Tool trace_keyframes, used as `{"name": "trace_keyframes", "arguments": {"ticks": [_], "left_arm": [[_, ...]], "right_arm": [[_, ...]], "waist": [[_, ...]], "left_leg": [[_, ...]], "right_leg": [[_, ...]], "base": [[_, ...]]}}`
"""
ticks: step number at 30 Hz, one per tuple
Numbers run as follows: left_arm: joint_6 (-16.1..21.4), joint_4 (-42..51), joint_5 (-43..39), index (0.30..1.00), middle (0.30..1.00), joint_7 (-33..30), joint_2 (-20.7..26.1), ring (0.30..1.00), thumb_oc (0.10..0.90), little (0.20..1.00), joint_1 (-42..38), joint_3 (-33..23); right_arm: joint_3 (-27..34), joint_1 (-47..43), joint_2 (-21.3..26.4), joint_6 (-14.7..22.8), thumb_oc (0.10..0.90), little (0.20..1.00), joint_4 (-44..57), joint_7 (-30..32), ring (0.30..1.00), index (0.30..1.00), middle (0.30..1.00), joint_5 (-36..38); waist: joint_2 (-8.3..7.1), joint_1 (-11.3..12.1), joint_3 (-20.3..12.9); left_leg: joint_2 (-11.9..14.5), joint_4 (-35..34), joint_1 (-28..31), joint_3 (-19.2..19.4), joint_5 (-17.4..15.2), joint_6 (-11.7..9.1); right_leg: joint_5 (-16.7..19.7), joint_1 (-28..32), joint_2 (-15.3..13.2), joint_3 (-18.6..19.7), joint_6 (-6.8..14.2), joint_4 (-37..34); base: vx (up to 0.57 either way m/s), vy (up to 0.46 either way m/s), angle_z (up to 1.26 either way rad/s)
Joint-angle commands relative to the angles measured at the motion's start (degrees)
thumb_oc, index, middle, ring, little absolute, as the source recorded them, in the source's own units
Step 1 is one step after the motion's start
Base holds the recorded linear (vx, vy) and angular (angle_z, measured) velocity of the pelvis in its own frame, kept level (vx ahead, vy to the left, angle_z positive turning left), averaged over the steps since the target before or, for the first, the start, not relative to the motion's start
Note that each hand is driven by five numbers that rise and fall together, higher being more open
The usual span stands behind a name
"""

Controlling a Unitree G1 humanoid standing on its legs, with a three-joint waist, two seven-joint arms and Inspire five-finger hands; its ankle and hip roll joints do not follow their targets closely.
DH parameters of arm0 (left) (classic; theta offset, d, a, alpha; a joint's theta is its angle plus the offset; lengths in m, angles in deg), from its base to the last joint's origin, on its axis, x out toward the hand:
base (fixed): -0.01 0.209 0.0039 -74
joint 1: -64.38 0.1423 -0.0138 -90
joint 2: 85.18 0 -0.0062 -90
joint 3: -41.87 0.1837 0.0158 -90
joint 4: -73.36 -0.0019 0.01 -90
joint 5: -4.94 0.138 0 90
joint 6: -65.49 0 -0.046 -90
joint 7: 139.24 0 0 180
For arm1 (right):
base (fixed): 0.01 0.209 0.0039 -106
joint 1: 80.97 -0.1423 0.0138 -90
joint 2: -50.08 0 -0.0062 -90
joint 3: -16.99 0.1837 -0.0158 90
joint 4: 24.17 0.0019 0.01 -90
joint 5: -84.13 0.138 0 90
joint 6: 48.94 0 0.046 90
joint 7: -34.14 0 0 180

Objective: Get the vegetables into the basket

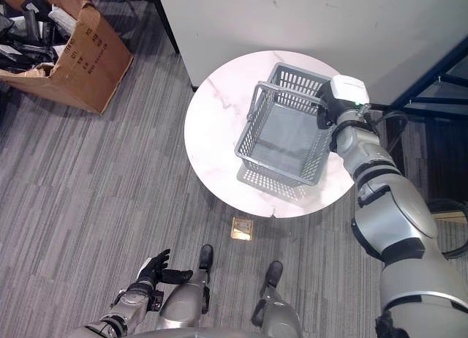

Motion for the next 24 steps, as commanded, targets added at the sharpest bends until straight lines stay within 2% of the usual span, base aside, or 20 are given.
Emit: {"name": "trace_keyframes", "arguments": {"ticks": [1,7,8,9,10,11,16,19,24], "left_arm": [[-0.76,-3.37,1.78,1.000,1.000,-0.84,0.50,1.000,0.900,1.000,1.00,4.46],[-1.19,-3.62,3.10,1.000,1.000,-0.50,0.31,1.000,0.900,1.000,1.47,3.61],[-1.61,-3.74,3.77,1.000,1.000,-0.40,0.18,1.000,0.900,1.000,1.91,2.41],[-1.62,-3.74,3.78,1.000,1.000,-0.40,0.19,1.000,0.900,1.000,1.93,2.43],[-1.96,-3.69,4.69,1.000,1.000,-0.13,0.25,1.000,0.900,1.000,2.65,1.16],[-1.96,-3.68,4.70,1.000,1.000,-0.13,0.27,1.000,0.900,1.000,2.68,1.22],[-3.13,-4.52,7.62,1.000,1.000,0.92,0.14,1.000,0.900,1.000,4.45,-2.55],[-3.60,-5.25,9.45,1.000,1.000,2.01,0.28,1.000,0.900,1.000,6.53,-5.56],[-3.79,-6.16,11.59,1.000,1.000,2.96,0.64,1.000,0.900,1.000,7.88,-7.88]], "right_arm": [[-1.54,-7.92,1.38,1.18,0.400,0.300,0.55,3.87,0.300,0.300,0.300,0.91],[-2.02,-4.35,0.70,1.87,0.400,0.300,8.83,2.47,0.300,0.300,0.300,0.00],[-1.47,-1.55,2.33,2.40,0.400,0.300,19.27,2.12,0.300,0.300,0.300,-0.41],[-1.41,-1.46,2.39,2.33,0.400,0.300,19.39,2.08,0.300,0.300,0.300,-0.42],[-1.44,0.75,4.66,2.87,0.400,0.300,28.10,1.14,0.300,0.300,0.300,-1.54],[-1.31,0.92,4.77,2.76,0.400,0.300,28.32,1.06,0.300,0.300,0.300,-1.56],[3.02,10.80,9.50,5.03,0.400,0.300,45.86,-2.19,0.300,0.300,0.300,-0.74],[8.79,20.85,12.03,7.37,0.400,0.300,57.10,-5.08,0.300,0.300,0.300,2.30],[14.22,29.30,14.64,9.02,0.400,0.300,64.71,-7.80,0.300,0.300,0.300,4.64]], "waist": [[-2.57,0.05,-1.31],[-2.96,-0.97,-1.79],[-3.31,-1.98,-2.13],[-3.32,-1.94,-2.12],[-3.73,-2.77,-2.49],[-3.74,-2.69,-2.47],[-4.46,-4.87,-3.78],[-4.47,-6.49,-5.01],[-4.49,-7.66,-6.00]], "left_leg": [[-1.41,-1.43,0.16,1.12,1.60,-0.57],[-1.29,-1.43,1.48,1.85,0.98,-0.36],[-1.25,-1.43,2.46,2.41,0.49,-0.17],[-1.25,-1.43,2.51,2.42,0.48,-0.17],[-1.19,-1.43,3.39,2.99,0.05,-0.03],[-1.19,-1.43,3.46,3.02,0.03,-0.03],[-1.17,-1.43,5.79,4.42,-0.99,0.16],[-1.12,-1.43,7.76,5.79,-1.85,0.46],[-1.24,-1.43,9.90,7.64,-2.63,0.76]], "right_leg": [[1.82,-1.20,-3.58,5.18,4.34,2.71],[1.69,-0.65,-3.65,5.76,4.35,2.86],[1.60,-0.34,-3.76,6.11,4.37,3.20],[1.59,-0.30,-3.76,6.13,4.37,3.20],[1.47,-0.02,-3.83,6.55,4.40,3.44],[1.46,0.03,-3.83,6.58,4.41,3.45],[1.19,1.26,-4.05,7.37,4.54,3.76],[1.02,2.04,-4.07,8.23,4.80,3.98],[1.12,2.65,-4.08,9.24,5.14,3.98]], "base": [[0.00,0.000,0.00],[0.00,0.012,-0.02],[-0.01,0.036,-0.07],[0.00,0.045,-0.08],[0.01,0.016,-0.13],[0.02,0.029,-0.17],[0.02,0.024,-0.13],[0.02,0.033,-0.14],[0.01,0.032,-0.22]]}}
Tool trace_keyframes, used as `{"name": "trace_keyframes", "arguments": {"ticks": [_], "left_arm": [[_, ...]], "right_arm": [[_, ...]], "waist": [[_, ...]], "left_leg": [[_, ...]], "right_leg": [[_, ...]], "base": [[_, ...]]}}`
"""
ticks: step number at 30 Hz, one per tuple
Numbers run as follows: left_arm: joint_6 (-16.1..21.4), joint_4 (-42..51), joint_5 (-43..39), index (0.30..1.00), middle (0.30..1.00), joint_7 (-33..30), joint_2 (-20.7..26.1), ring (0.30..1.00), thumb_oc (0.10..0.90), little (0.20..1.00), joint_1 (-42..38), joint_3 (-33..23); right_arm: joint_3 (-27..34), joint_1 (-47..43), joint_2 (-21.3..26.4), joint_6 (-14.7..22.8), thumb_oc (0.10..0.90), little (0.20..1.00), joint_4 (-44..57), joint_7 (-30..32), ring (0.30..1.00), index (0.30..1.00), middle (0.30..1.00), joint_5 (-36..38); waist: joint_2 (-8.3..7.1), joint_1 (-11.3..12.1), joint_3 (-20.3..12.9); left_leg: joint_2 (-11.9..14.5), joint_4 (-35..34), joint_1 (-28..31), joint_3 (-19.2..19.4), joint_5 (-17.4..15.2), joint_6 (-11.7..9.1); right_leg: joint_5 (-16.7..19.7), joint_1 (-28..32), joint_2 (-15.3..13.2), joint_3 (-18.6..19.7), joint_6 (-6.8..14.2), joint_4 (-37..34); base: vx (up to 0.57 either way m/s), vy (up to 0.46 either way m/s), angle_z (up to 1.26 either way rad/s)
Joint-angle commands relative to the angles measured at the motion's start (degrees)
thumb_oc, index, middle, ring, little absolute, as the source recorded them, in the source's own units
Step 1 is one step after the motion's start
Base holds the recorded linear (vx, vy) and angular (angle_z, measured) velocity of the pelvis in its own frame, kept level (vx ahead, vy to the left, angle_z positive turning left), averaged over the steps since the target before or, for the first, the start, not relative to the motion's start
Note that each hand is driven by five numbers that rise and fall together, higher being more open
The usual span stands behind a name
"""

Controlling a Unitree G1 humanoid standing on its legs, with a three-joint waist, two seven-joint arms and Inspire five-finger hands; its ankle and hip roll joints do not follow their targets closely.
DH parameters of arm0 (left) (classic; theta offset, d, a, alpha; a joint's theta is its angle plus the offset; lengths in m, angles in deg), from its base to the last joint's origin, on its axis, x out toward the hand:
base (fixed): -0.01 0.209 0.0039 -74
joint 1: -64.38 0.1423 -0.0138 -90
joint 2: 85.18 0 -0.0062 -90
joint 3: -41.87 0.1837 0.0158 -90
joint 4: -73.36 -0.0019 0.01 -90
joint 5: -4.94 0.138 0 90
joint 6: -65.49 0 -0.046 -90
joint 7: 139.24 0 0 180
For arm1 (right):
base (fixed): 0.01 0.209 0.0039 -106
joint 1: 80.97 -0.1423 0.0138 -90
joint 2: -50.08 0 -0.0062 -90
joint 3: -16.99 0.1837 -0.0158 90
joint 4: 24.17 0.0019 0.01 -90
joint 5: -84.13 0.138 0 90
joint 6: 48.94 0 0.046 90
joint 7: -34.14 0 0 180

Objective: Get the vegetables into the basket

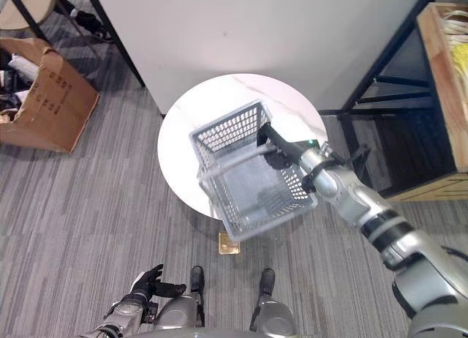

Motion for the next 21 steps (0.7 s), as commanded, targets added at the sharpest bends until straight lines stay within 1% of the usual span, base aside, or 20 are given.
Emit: {"name": "trace_keyframes", "arguments": {"ticks": [1,4,5,6,7,8,9,10,12,13,14,15,16,17,18,19,21], "left_arm": [[-0.66,-5.85,4.16,1.000,1.000,0.85,0.73,1.000,0.900,1.000,4.33,1.72],[-0.45,-5.92,5.24,1.000,1.000,1.31,0.45,1.000,0.900,1.000,4.86,0.70],[-0.40,-5.67,5.77,1.000,1.000,1.46,0.33,1.000,0.900,1.000,5.13,0.09],[-0.40,-5.66,5.79,1.000,1.000,1.45,0.37,1.000,0.900,1.000,5.15,0.24],[-0.38,-5.56,6.14,1.000,1.000,1.38,0.28,1.000,0.900,1.000,5.10,-0.12],[-0.38,-5.55,6.15,1.000,1.000,1.38,0.32,1.000,0.900,1.000,5.11,0.01],[-0.28,-5.43,7.26,1.000,1.000,1.04,0.28,1.000,0.900,1.000,4.85,-0.05],[-0.28,-5.43,7.27,1.000,1.000,1.03,0.31,1.000,0.900,1.000,4.85,0.04],[-0.13,-5.15,7.91,1.000,1.000,0.77,0.27,1.000,0.900,1.000,4.21,0.20],[0.19,-4.55,7.96,1.000,1.000,0.28,0.40,1.000,0.900,1.000,3.81,0.15],[0.19,-4.54,7.97,1.000,1.000,0.28,0.43,1.000,0.900,1.000,3.81,0.17],[0.36,-3.88,8.04,1.000,1.000,0.11,0.69,1.000,0.900,1.000,3.39,0.51],[0.32,-3.46,7.84,1.000,1.000,-0.07,0.87,1.000,0.900,1.000,3.22,0.45],[0.31,-3.45,7.83,1.000,1.000,-0.07,0.90,1.000,0.900,1.000,3.19,0.45],[0.09,-2.33,7.62,1.000,1.000,0.18,1.77,1.000,0.900,1.000,3.36,0.44],[0.06,-1.79,7.42,1.000,1.000,0.36,2.18,1.000,0.900,1.000,4.01,0.14],[-0.01,-1.38,7.02,1.000,1.000,0.63,2.51,1.000,0.900,1.000,4.80,-0.12]], "right_arm": [[9.49,-0.90,3.56,5.48,0.400,0.300,9.98,1.39,0.300,0.300,0.300,5.32],[13.54,4.75,4.55,6.43,0.400,0.300,13.89,0.73,0.300,0.300,0.300,6.23],[16.77,9.47,5.26,6.78,0.400,0.300,16.44,0.33,0.300,0.300,0.300,6.14],[17.15,9.90,5.30,6.72,0.400,0.300,16.69,0.25,0.300,0.300,0.300,6.13],[18.62,12.00,5.44,6.94,0.400,0.300,17.67,0.43,0.300,0.300,0.300,5.50],[18.95,12.37,5.46,6.89,0.400,0.300,17.89,0.37,0.300,0.300,0.300,5.48],[21.60,16.06,5.09,6.88,0.400,0.300,18.78,1.28,0.300,0.300,0.300,3.84],[21.83,16.33,5.07,6.86,0.400,0.300,18.91,1.27,0.300,0.300,0.300,3.80],[24.41,19.74,4.77,6.85,0.400,0.300,19.65,2.00,0.300,0.300,0.300,2.06],[25.47,21.32,3.74,6.72,0.400,0.300,19.86,2.88,0.300,0.300,0.300,1.37],[25.56,21.41,3.71,6.70,0.400,0.300,19.93,2.88,0.300,0.300,0.300,1.35],[25.84,21.58,2.43,6.50,0.400,0.300,19.51,3.42,0.300,0.300,0.300,1.35],[26.14,21.85,1.72,6.35,0.400,0.300,19.02,4.00,0.300,0.300,0.300,1.43],[26.17,21.84,1.69,6.35,0.400,0.300,19.03,4.00,0.300,0.300,0.300,1.42],[26.79,22.51,1.10,5.90,0.400,0.300,18.14,4.59,0.300,0.300,0.300,1.51],[26.49,22.00,0.33,5.71,0.400,0.300,17.34,4.84,0.300,0.300,0.300,1.56],[25.61,21.40,-0.36,5.79,0.400,0.300,17.00,4.69,0.300,0.300,0.300,1.68]], "waist": [[-2.95,-0.87,-5.75],[-2.91,-2.33,-6.27],[-2.89,-3.38,-6.28],[-2.92,-3.16,-6.29],[-2.88,-3.88,-6.13],[-2.91,-3.70,-6.14],[-2.95,-5.12,-5.82],[-2.99,-4.93,-5.82],[-3.14,-6.26,-5.50],[-3.33,-7.45,-4.88],[-3.38,-7.26,-4.93],[-3.42,-7.39,-4.13],[-3.15,-7.07,-3.62],[-3.24,-6.99,-3.69],[-2.36,-6.36,-3.04],[-1.71,-5.67,-3.46],[-1.96,-5.35,-3.92]], "left_leg": [[-1.33,0.05,1.42,2.66,-2.41,0.79],[-1.64,0.05,2.66,4.30,-3.10,1.18],[-1.97,0.24,3.48,5.51,-3.55,1.56],[-1.98,0.24,3.52,5.58,-3.57,1.57],[-2.19,0.55,3.68,6.05,-3.79,1.73],[-2.21,0.56,3.71,6.10,-3.81,1.75],[-2.67,0.79,4.13,7.03,-4.30,2.16],[-2.70,0.79,4.16,7.12,-4.33,2.18],[-3.29,0.60,4.44,8.47,-4.72,2.54],[-3.74,0.60,4.11,10.03,-4.77,2.83],[-3.77,0.61,4.07,10.20,-4.79,2.85],[-3.60,0.75,3.85,12.60,-4.69,2.98],[-3.11,0.82,3.94,13.93,-4.82,3.06],[-3.12,0.80,3.78,14.02,-4.63,3.04],[-1.75,1.02,3.40,17.53,-4.28,3.00],[-0.82,1.27,3.66,19.80,-4.79,2.93],[-0.58,0.92,3.74,21.61,-4.30,2.84]], "right_leg": [[0.45,-2.05,-4.30,3.90,5.22,4.00],[0.63,-2.23,-4.46,5.05,5.61,4.36],[0.67,-2.72,-4.64,6.23,5.98,5.26],[0.63,-2.75,-4.65,6.31,6.00,5.33],[0.76,-3.07,-4.85,6.85,6.16,5.83],[0.73,-3.11,-4.87,6.92,6.17,5.90],[1.07,-3.91,-5.05,8.44,6.54,6.73],[1.05,-3.95,-5.06,8.54,6.56,6.78],[2.41,-5.08,-5.34,9.91,7.48,6.78],[4.79,-6.94,-5.58,11.15,8.74,6.82],[4.86,-7.07,-5.57,11.33,8.77,6.82],[5.79,-8.88,-5.75,10.41,9.02,7.73],[4.86,-9.24,-6.33,7.27,8.77,9.36],[5.02,-9.45,-6.32,7.36,8.68,9.34],[1.92,-8.85,-9.39,-2.98,7.37,14.39],[-0.80,-7.22,-11.56,-7.43,7.18,18.05],[-1.32,-6.48,-11.49,-7.99,7.16,18.73]], "base": [[0.00,0.044,-0.26],[0.00,0.073,-0.31],[0.00,0.075,-0.31],[-0.02,0.085,-0.36],[-0.02,0.036,-0.44],[-0.06,0.098,-0.37],[-0.04,0.066,-0.26],[-0.06,0.099,-0.18],[-0.10,0.086,-0.35],[-0.13,0.072,-0.44],[-0.19,0.061,-0.61],[-0.15,0.033,-0.53],[-0.15,0.027,-0.82],[-0.21,0.017,-1.24],[-0.18,0.031,-1.43],[-0.19,0.028,-1.57],[-0.06,-0.033,-1.12]]}}
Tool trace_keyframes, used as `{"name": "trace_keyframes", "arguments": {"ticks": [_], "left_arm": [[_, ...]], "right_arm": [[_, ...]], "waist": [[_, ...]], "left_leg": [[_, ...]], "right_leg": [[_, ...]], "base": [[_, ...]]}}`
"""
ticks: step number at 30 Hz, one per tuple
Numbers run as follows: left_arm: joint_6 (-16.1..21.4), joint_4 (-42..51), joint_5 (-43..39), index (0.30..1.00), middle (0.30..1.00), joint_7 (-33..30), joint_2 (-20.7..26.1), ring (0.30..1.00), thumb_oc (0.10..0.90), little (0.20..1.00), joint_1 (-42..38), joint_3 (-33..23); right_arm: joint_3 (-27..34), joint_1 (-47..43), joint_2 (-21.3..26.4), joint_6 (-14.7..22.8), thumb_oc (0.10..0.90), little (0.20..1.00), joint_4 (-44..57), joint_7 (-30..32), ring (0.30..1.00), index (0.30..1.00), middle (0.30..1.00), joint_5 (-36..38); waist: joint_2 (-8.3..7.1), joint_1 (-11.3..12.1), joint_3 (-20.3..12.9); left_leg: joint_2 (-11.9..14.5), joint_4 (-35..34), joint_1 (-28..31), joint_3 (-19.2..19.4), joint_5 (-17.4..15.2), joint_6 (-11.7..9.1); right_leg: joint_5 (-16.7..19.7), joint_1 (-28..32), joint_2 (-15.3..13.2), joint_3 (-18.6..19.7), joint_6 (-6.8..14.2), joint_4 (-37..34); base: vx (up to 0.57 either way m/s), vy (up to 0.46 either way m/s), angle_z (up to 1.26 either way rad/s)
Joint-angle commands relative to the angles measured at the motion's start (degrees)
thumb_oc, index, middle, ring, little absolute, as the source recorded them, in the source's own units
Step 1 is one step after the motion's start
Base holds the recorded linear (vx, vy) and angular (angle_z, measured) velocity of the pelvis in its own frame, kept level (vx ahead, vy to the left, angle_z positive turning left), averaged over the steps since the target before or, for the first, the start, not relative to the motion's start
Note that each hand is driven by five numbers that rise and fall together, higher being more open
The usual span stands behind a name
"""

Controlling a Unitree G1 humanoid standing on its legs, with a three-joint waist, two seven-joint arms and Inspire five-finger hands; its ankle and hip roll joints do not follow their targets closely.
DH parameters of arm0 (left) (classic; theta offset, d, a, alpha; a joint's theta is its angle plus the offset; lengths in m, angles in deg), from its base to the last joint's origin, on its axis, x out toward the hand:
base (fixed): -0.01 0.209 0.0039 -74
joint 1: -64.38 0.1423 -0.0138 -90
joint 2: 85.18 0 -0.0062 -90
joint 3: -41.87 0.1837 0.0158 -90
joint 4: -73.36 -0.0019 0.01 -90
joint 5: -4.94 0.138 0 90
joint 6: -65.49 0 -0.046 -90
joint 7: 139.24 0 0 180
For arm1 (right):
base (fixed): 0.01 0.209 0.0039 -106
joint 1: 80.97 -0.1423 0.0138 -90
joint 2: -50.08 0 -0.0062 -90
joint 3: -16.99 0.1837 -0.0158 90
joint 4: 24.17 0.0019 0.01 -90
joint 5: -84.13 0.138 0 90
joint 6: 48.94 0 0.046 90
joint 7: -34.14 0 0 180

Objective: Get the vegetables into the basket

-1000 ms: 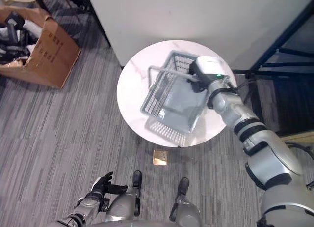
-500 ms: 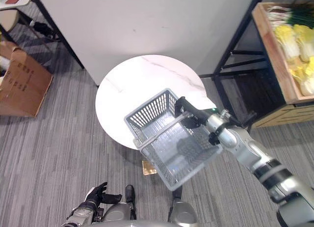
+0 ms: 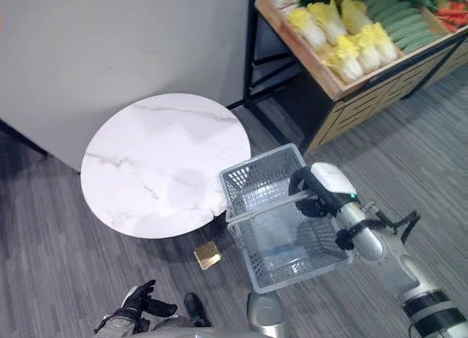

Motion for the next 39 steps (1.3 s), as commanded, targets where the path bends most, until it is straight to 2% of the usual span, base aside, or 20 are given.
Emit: {"name": "trace_keyframes", "arguments": {"ticks": [1,2,4,7,8,12,15,16,17,18,19,21,23,24,27,33,37,38,39], "left_arm": [[-0.08,-1.41,1.09,1.000,1.000,0.38,0.84,1.000,0.900,1.000,0.95,-0.11],[-0.07,-1.34,1.08,1.000,1.000,0.47,0.99,1.000,0.900,1.000,1.22,-0.21],[-0.32,-1.58,1.51,1.000,1.000,0.43,1.05,1.000,0.900,1.000,1.50,-0.82],[-0.44,-1.93,1.53,1.000,1.000,0.03,0.65,1.000,0.900,1.000,0.76,-1.05],[-0.36,-1.87,1.32,1.000,1.000,-0.15,0.21,1.000,0.900,1.000,0.50,-0.96],[-0.26,-1.76,1.60,1.000,1.000,-0.29,-0.29,1.000,0.900,1.000,-0.07,-0.44],[-0.07,-1.34,1.67,1.000,1.000,-0.91,-0.35,1.000,0.900,1.000,-0.56,-0.93],[0.16,-0.72,0.06,1.000,1.000,-1.46,-0.61,1.000,0.900,1.000,-0.65,-1.70],[0.16,-0.71,0.03,1.000,1.000,-1.47,-0.62,1.000,0.900,1.000,-0.68,-1.67],[0.64,-0.01,-0.97,1.000,1.000,-1.96,-0.92,1.000,0.900,1.000,-0.48,-2.14],[0.73,0.27,-1.70,1.000,1.000,-2.24,-1.25,1.000,0.900,1.000,-0.25,-2.03],[1.04,0.27,-2.00,1.000,1.000,-2.39,-1.33,1.000,0.900,1.000,0.27,-1.83],[1.30,0.25,-1.64,1.000,1.000,-2.42,-1.34,1.000,0.900,1.000,0.07,-1.27],[1.30,0.24,-1.64,1.000,1.000,-2.42,-1.33,1.000,0.900,1.000,0.03,-1.27],[1.38,-0.40,-1.43,1.000,1.000,-2.59,-1.31,1.000,0.900,1.000,-0.61,-0.24],[1.08,-1.47,-0.36,1.000,1.000,-2.36,-1.32,1.000,0.900,1.000,-1.55,0.47],[1.17,-1.26,0.87,1.000,1.000,-2.26,-0.79,1.000,0.900,1.000,-2.06,1.11],[1.04,-1.24,1.31,1.000,1.000,-2.20,-0.39,1.000,0.900,1.000,-2.56,1.12],[1.04,-1.24,1.31,1.000,1.000,-2.19,-0.36,1.000,0.900,1.000,-2.56,1.10]], "right_arm": [[4.11,-10.78,0.16,4.06,0.400,0.300,7.11,5.36,0.300,0.300,0.300,2.40],[3.80,-10.86,0.04,4.07,0.400,0.300,7.18,5.22,0.300,0.300,0.300,2.21],[2.49,-12.13,-0.44,4.30,0.400,0.300,7.49,5.62,0.300,0.300,0.300,1.30],[3.36,-10.97,0.06,4.50,0.400,0.300,8.27,5.88,0.300,0.300,0.300,1.10],[4.22,-10.14,0.61,4.65,0.400,0.300,9.05,6.15,0.300,0.300,0.300,1.20],[5.49,-8.60,0.98,4.70,0.400,0.300,9.37,6.41,0.300,0.300,0.300,1.43],[7.35,-6.73,2.12,5.02,0.400,0.300,9.93,7.07,0.300,0.300,0.300,0.95],[7.54,-6.55,2.37,4.99,0.400,0.300,9.71,7.30,0.300,0.300,0.300,0.78],[7.56,-6.56,2.38,5.00,0.400,0.300,9.69,7.32,0.300,0.300,0.300,0.77],[7.09,-7.14,2.52,4.90,0.400,0.300,8.95,7.46,0.300,0.300,0.300,0.37],[6.54,-7.66,2.42,5.03,0.400,0.300,8.66,7.56,0.300,0.300,0.300,0.25],[5.52,-8.86,2.63,5.14,0.400,0.300,8.08,7.56,0.300,0.300,0.300,0.13],[5.15,-9.43,2.69,5.40,0.400,0.300,7.39,7.54,0.300,0.300,0.300,0.30],[5.17,-9.45,2.68,5.41,0.400,0.300,7.39,7.54,0.300,0.300,0.300,0.30],[4.05,-10.25,2.83,5.62,0.400,0.300,6.41,7.55,0.300,0.300,0.300,0.26],[4.37,-9.11,2.21,4.88,0.400,0.300,6.37,7.26,0.300,0.300,0.300,-0.39],[4.48,-8.23,1.04,4.43,0.400,0.300,6.00,7.08,0.300,0.300,0.300,-0.58],[4.44,-7.93,-0.27,4.08,0.400,0.300,5.77,7.23,0.300,0.300,0.300,-0.94],[4.43,-7.94,-0.30,4.06,0.400,0.300,5.78,7.24,0.300,0.300,0.300,-0.96]], "waist": [[-2.56,1.40,-2.25],[-2.83,1.64,-2.64],[-3.09,2.50,-3.15],[-2.70,1.71,-3.20],[-2.01,1.11,-3.02],[-1.30,0.49,-2.93],[-1.41,-0.16,-2.69],[-1.24,1.19,-1.71],[-1.20,1.08,-1.66],[-1.37,2.38,-1.13],[-1.56,3.03,-0.99],[-1.84,3.80,-1.03],[-2.00,4.51,-1.11],[-2.03,4.53,-1.21],[-1.65,5.57,-0.89],[-1.37,4.26,-1.22],[-2.00,3.44,-1.42],[-2.42,2.98,-1.30],[-2.48,3.11,-1.31]], "left_leg": [[-2.99,0.86,-1.04,-3.51,-2.50,-1.54],[-2.99,0.85,-1.08,-2.92,-2.35,-1.73],[-1.69,1.76,-0.93,0.15,-1.79,-2.71],[-0.03,2.44,-1.02,0.29,-0.66,-4.03],[0.89,2.43,-0.82,0.70,0.19,-4.85],[2.56,3.46,-1.00,0.79,1.03,-6.26],[5.86,10.48,-2.57,0.93,0.74,-8.43],[5.37,14.71,-4.76,-6.14,1.18,-9.29],[5.46,14.93,-4.89,-6.35,1.12,-9.35],[1.92,13.79,-7.15,-12.65,1.75,-7.65],[0.22,12.07,-8.37,-16.28,0.54,-6.91],[-0.25,8.22,-9.31,-20.90,0.71,-6.18],[-0.07,5.82,-10.54,-23.86,2.41,-6.15],[-0.09,5.68,-10.67,-23.83,2.65,-6.13],[-1.41,2.57,-12.13,-30.75,5.00,-6.82],[-2.41,1.88,-9.43,-27.63,3.37,-5.51],[-3.84,1.69,-7.83,-24.28,1.48,-3.32],[-4.47,1.39,-7.08,-23.04,0.79,-2.37],[-4.49,1.37,-7.05,-22.89,0.77,-2.34]], "right_leg": [[-0.13,5.44,-3.77,6.15,4.60,0.44],[-0.15,6.18,-3.14,6.20,4.75,-1.16],[-0.38,6.75,-1.99,3.97,4.62,-4.46],[-1.51,7.61,0.41,5.00,3.71,-6.89],[-2.08,7.78,1.59,5.36,3.12,-7.49],[-2.56,8.20,2.82,5.76,2.50,-8.28],[-3.40,9.91,4.38,6.22,1.26,-10.42],[-4.15,10.96,5.96,8.05,0.34,-11.44],[-4.17,11.06,6.01,7.90,0.30,-11.51],[-3.07,10.47,6.30,8.79,-0.23,-12.27],[-2.64,10.27,6.44,10.59,-0.09,-12.64],[-1.80,9.63,6.84,14.01,0.27,-13.35],[-1.43,9.16,7.46,16.47,0.37,-13.65],[-1.27,8.96,7.45,16.50,0.34,-13.70],[-1.98,9.29,8.71,20.46,-0.08,-13.35],[-2.76,9.27,8.05,24.05,0.35,-12.19],[-2.31,7.76,6.73,27.56,1.99,-10.61],[-1.51,6.62,6.32,28.75,3.16,-9.61],[-1.55,6.52,6.31,28.92,3.20,-9.52]], "base": [[-0.03,-0.073,-0.84],[-0.03,-0.097,-0.67],[0.03,-0.220,-0.71],[0.06,-0.276,-0.64],[0.03,-0.206,-0.40],[0.03,-0.176,-0.20],[0.06,-0.262,-0.03],[0.07,-0.215,-0.08],[-0.01,-0.140,-0.31],[-0.05,-0.060,-0.59],[-0.03,-0.079,-0.91],[0.07,-0.057,-1.14],[0.07,-0.026,-1.10],[0.09,0.007,-0.99],[0.10,0.056,-1.31],[0.07,0.179,-0.41],[0.04,0.234,-0.33],[0.02,0.208,-0.37],[0.00,0.185,-0.47]]}}
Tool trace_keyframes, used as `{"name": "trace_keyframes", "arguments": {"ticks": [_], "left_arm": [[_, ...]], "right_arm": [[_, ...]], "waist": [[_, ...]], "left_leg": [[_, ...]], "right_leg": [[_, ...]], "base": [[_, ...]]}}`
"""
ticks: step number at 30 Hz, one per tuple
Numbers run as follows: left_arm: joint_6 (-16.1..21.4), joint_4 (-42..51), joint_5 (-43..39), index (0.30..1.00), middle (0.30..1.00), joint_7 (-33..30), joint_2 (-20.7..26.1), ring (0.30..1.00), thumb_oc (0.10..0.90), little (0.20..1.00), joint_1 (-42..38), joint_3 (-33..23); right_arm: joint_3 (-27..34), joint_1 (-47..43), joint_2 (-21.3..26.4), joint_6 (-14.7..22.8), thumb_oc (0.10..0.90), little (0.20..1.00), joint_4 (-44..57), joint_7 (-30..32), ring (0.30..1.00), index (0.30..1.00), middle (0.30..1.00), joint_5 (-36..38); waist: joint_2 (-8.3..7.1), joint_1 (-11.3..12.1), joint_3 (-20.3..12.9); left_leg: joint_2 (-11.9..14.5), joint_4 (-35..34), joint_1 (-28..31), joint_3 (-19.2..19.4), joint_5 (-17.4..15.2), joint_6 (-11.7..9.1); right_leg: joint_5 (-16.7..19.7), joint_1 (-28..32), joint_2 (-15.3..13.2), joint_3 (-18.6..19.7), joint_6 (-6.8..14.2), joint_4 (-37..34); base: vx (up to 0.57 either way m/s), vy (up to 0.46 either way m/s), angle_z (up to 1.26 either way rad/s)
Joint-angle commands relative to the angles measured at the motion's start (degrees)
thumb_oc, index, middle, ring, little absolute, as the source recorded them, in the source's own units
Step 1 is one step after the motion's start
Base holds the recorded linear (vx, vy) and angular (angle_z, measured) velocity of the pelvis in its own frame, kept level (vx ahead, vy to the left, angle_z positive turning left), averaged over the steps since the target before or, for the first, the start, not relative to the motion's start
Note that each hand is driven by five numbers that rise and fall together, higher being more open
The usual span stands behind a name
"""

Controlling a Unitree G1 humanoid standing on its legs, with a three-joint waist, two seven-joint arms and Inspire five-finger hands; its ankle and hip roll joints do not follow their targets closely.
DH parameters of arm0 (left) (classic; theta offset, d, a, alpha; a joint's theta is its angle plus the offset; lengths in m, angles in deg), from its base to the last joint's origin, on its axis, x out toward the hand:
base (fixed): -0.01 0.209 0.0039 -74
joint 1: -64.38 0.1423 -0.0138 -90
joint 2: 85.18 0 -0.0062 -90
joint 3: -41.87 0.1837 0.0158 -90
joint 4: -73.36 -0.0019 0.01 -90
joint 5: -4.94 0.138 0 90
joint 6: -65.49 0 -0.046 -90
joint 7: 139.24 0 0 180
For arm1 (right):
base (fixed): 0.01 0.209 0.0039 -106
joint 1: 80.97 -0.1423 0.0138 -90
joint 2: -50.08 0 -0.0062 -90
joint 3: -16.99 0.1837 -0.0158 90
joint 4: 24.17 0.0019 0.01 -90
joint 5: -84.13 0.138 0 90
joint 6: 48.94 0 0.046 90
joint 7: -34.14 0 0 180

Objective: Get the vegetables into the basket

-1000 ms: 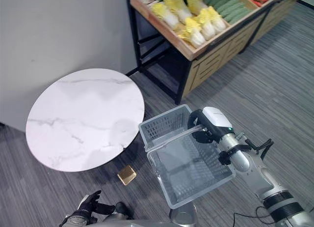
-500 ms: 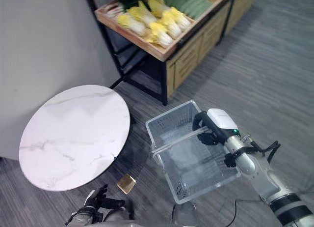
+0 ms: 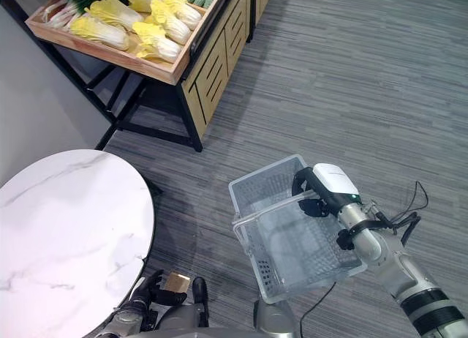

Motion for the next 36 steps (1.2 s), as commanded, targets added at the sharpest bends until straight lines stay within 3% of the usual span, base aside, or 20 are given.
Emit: {"name": "trace_keyframes", "arguments": {"ticks": [1,3,5,10,16,23,26,28,33,36], "left_arm": [[0.20,-2.94,2.92,1.000,1.000,-0.63,2.41,1.000,0.900,1.000,-0.41,1.48],[0.29,-2.69,3.79,1.000,1.000,-0.74,3.17,1.000,0.900,1.000,-0.63,1.58],[0.25,-2.27,4.45,1.000,1.000,-0.92,4.02,1.000,0.900,1.000,-0.59,1.66],[0.11,-2.10,4.56,1.000,1.000,-0.64,4.85,1.000,0.900,1.000,-0.34,0.94],[0.08,-1.68,5.05,1.000,1.000,-0.67,4.64,1.000,0.900,1.000,-0.62,0.73],[-0.19,-1.47,4.88,1.000,1.000,-1.18,4.23,1.000,0.900,1.000,-1.06,0.89],[-0.23,-1.19,4.82,1.000,1.000,-1.71,4.01,1.000,0.900,1.000,-1.20,0.72],[-0.25,-0.67,3.52,1.000,1.000,-2.37,3.68,1.000,0.900,1.000,-1.20,0.33],[-0.17,-1.35,2.88,1.000,1.000,-3.26,3.18,1.000,0.900,1.000,-1.42,0.57],[-0.17,-1.98,3.46,1.000,1.000,-3.37,3.15,1.000,0.900,1.000,-0.92,0.78]], "right_arm": [[4.49,-6.88,-1.87,3.40,0.400,0.300,6.88,5.18,0.300,0.300,0.300,1.46],[4.43,-6.75,-3.06,3.33,0.400,0.300,6.54,5.36,0.300,0.300,0.300,1.37],[3.73,-7.63,-4.07,3.09,0.400,0.300,5.76,5.45,0.300,0.300,0.300,0.98],[4.26,-6.76,-4.82,2.66,0.400,0.300,5.50,5.71,0.300,0.300,0.300,0.50],[7.13,-2.99,-4.79,2.45,0.400,0.300,6.39,6.08,0.300,0.300,0.300,0.51],[9.00,-0.53,-4.29,2.96,0.400,0.300,6.56,6.49,0.300,0.300,0.300,1.33],[11.10,1.34,-3.45,3.26,0.400,0.300,6.69,7.37,0.300,0.300,0.300,0.97],[11.72,1.38,-2.63,3.38,0.400,0.300,6.30,8.11,0.300,0.300,0.300,1.07],[12.12,1.11,-1.76,3.24,0.400,0.300,5.20,9.13,0.300,0.300,0.300,0.50],[12.53,2.11,-1.64,3.39,0.400,0.300,5.26,9.22,0.300,0.300,0.300,0.30]], "waist": [[-3.39,0.20,-2.16],[-3.56,0.18,-2.07],[-3.98,0.88,-1.85],[-4.73,0.74,-1.80],[-4.67,0.26,-3.26],[-3.58,-0.47,-3.43],[-3.36,-0.47,-3.02],[-3.21,0.47,-1.33],[-4.03,1.39,-0.68],[-4.00,2.40,-0.96]], "left_leg": [[-1.09,0.72,-3.25,0.15,1.37,1.05],[-1.39,0.36,-2.76,1.14,0.88,1.75],[-1.32,0.16,-1.69,3.59,0.17,1.89],[-1.17,0.65,0.11,6.17,-0.76,1.36],[-0.40,0.83,0.57,5.25,-0.94,0.14],[2.88,2.29,0.82,3.84,-0.45,-2.07],[4.32,7.60,-0.88,2.82,-0.10,-3.39],[4.13,15.45,-4.02,-2.61,1.72,-4.00],[1.44,12.00,-10.07,-7.68,0.80,-2.49],[2.18,8.34,-12.79,-8.25,3.92,-2.70]], "right_leg": [[-5.00,0.63,-3.71,3.25,7.46,5.42],[-5.13,-0.92,-3.62,2.90,8.10,8.39],[-4.02,-2.40,-4.95,-1.55,8.77,10.12],[-0.22,-3.72,-6.60,-7.24,8.18,7.26],[-0.45,-1.84,-6.22,-8.53,7.50,3.16],[-3.84,-0.71,-3.39,-10.00,5.32,4.48],[-4.70,0.44,-2.57,-11.04,4.24,4.18],[-5.98,2.04,-1.70,-11.01,2.92,4.33],[-7.02,3.01,-2.45,-9.44,3.06,4.08],[-8.89,4.66,-2.10,-8.60,3.10,4.35]], "base": [[-0.01,0.117,-0.50],[0.00,0.146,-0.44],[0.02,0.087,-0.32],[0.05,-0.016,-0.48],[0.08,-0.101,-0.03],[0.09,-0.186,0.08],[0.12,-0.239,0.14],[0.11,-0.167,0.31],[0.13,-0.031,0.04],[0.22,0.037,-0.15]]}}
